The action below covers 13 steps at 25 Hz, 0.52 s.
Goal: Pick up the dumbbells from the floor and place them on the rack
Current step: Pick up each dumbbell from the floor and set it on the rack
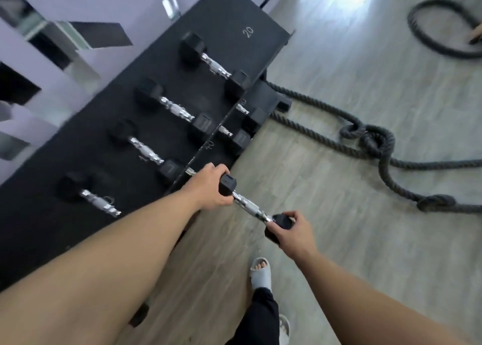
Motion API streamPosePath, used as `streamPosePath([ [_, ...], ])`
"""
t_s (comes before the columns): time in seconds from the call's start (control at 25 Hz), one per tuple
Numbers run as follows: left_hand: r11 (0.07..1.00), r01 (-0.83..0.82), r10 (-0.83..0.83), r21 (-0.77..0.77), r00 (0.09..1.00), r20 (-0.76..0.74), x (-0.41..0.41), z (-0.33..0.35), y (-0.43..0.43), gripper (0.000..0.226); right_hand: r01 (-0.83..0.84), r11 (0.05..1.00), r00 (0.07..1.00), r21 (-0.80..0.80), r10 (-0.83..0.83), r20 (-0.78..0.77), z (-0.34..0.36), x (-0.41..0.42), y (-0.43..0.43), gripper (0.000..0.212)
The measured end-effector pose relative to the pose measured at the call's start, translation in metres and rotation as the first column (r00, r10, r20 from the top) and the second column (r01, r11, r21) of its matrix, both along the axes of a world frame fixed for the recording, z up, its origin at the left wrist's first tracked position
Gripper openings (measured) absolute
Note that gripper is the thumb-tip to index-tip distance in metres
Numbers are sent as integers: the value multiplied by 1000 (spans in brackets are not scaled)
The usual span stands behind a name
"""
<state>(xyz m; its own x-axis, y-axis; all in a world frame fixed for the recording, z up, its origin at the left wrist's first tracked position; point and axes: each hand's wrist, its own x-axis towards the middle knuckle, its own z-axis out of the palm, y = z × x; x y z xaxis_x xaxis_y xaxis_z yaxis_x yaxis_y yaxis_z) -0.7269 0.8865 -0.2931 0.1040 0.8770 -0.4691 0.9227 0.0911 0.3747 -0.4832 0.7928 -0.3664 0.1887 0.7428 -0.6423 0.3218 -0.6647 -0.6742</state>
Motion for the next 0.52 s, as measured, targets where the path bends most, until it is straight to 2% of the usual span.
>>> streamPosePath([
  [0.12, 997, -72, 72, 9, 997, -36, -53, 19, -54, 65, -52, 999, 997, -15, 51, -62, 3, -55, -40, 60],
  [0.32, 987, -162, 161, 1, 980, -114, -154, 43, -135, 63, -153, 988, 984, -13, 152, -95, 20, -154, -98, 52],
  [0.52, 993, -121, 119, -4, 981, -154, -258, 56, -163, 65, -171, 983, 977, -59, 162, -139, 22, -257, -131, 52],
])
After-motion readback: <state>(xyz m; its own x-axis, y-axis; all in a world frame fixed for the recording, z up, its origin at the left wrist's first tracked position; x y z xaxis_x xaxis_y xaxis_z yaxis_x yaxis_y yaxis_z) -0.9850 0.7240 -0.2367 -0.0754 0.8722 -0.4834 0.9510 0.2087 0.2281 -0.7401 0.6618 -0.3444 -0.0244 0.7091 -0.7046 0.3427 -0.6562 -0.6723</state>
